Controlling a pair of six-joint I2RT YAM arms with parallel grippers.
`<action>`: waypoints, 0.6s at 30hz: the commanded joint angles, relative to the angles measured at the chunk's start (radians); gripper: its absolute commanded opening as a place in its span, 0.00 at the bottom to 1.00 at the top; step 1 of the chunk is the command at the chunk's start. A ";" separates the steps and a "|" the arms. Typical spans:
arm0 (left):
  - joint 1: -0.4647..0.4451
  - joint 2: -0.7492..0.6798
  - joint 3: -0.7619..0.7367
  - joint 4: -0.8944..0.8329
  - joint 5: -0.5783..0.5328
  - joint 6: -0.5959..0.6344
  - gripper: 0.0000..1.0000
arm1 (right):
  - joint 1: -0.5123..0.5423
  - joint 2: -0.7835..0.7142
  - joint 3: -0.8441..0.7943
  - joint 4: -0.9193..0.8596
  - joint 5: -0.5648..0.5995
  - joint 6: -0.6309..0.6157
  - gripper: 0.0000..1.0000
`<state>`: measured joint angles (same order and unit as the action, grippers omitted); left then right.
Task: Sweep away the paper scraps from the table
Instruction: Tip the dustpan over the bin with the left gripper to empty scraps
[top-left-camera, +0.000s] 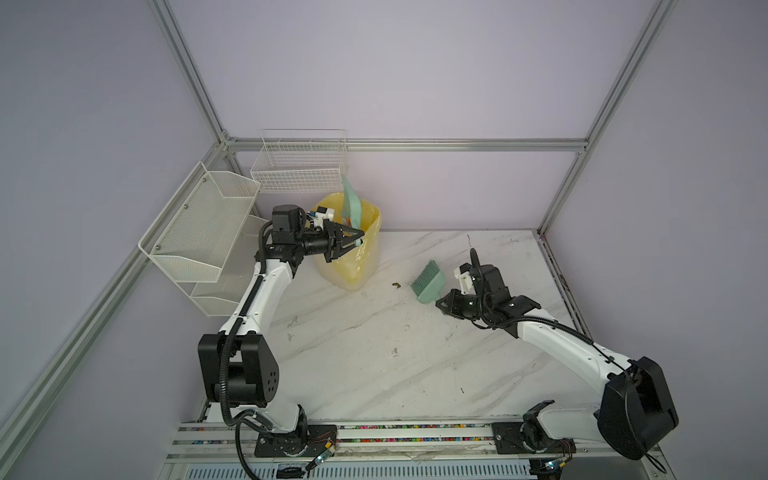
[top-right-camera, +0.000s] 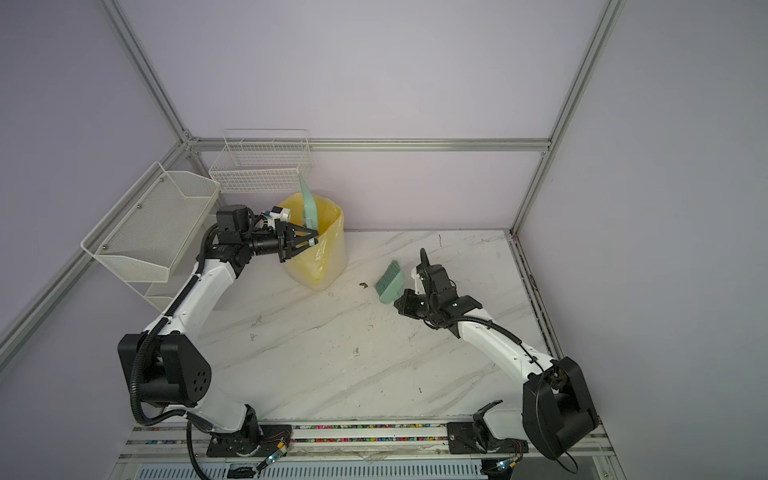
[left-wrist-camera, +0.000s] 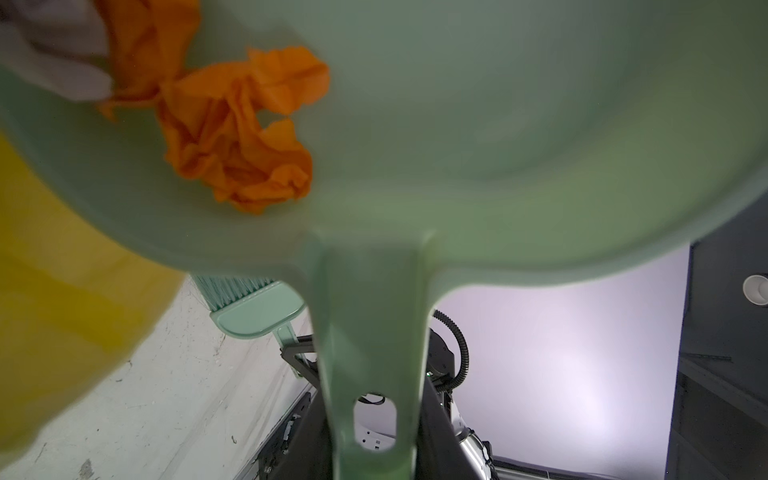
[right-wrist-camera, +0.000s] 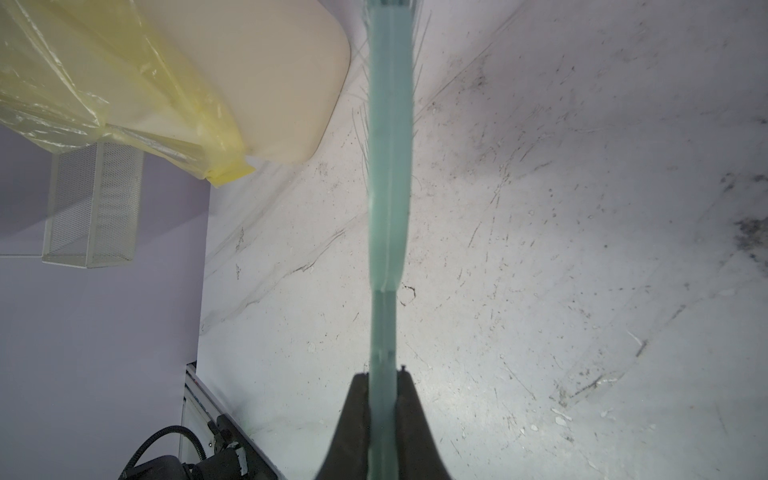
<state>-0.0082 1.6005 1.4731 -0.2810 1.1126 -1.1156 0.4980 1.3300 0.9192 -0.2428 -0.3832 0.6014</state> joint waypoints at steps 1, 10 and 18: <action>0.009 -0.060 -0.045 0.175 0.079 -0.086 0.00 | -0.004 -0.003 0.028 0.023 -0.008 0.008 0.00; 0.015 -0.069 -0.097 0.319 0.102 -0.184 0.00 | -0.005 -0.006 0.025 0.028 -0.013 0.012 0.00; 0.027 -0.073 -0.097 0.319 0.102 -0.185 0.00 | -0.005 -0.009 0.023 0.027 -0.013 0.011 0.00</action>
<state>0.0067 1.5707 1.4078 -0.0151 1.1873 -1.2926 0.4980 1.3300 0.9192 -0.2428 -0.3866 0.6018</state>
